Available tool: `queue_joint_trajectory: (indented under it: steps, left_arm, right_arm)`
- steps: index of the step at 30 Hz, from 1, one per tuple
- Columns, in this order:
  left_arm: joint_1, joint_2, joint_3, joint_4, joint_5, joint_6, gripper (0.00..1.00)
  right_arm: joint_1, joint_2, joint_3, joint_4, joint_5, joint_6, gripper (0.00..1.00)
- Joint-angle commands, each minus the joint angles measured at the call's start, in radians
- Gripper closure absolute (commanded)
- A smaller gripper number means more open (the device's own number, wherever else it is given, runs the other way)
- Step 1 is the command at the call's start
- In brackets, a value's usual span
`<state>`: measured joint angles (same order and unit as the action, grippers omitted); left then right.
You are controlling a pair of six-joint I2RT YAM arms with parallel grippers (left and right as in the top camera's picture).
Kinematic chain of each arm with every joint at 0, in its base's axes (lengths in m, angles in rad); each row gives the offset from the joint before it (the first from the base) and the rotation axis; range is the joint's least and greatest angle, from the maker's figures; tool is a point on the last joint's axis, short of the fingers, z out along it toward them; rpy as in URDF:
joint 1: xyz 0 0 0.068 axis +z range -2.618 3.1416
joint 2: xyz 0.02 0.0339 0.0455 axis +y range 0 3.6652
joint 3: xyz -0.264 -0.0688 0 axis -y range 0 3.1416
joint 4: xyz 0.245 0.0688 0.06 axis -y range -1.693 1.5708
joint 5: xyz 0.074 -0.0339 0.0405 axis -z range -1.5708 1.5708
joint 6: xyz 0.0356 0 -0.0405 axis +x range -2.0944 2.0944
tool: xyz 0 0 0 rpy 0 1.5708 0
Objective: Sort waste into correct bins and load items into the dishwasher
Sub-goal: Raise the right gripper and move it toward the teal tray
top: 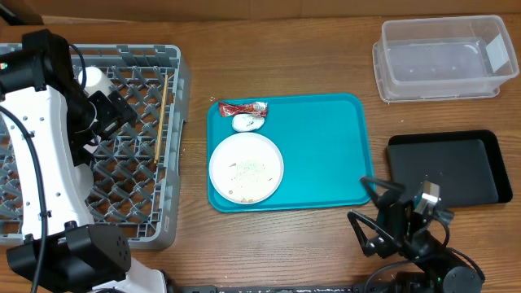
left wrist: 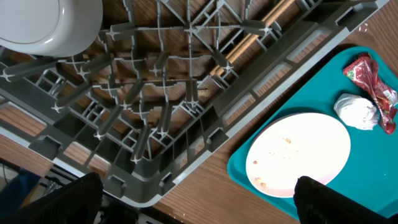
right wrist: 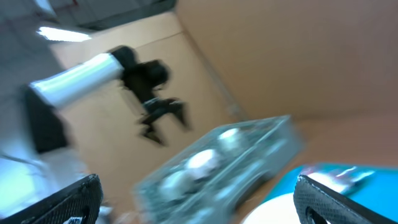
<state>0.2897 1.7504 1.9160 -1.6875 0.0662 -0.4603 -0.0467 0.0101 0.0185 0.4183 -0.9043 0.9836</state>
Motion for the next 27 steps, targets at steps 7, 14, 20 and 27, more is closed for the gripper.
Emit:
queue_joint_trajectory:
  steps: [7,14,20,27]
  left_arm:
    - [0.004,-0.021,-0.01,-0.002,-0.014,0.019,0.0]
    - [0.004,-0.021,-0.01,-0.002,-0.014,0.019,0.0]
    - [0.004,-0.021,-0.01,-0.002,-0.014,0.019,0.0]
    - [0.004,-0.021,-0.01,-0.002,-0.014,0.019,0.0]
  right_arm:
    - [-0.003,-0.007,0.047,0.274,0.329,0.535,0.0]
    - [-0.003,0.141,0.502,-0.171,0.296,0.132,0.01]
    - [-0.001,0.568,1.024,-0.853,0.278,-0.378,0.01]
    - [0.242,1.228,1.617,-1.431,0.284,-0.726,0.01]
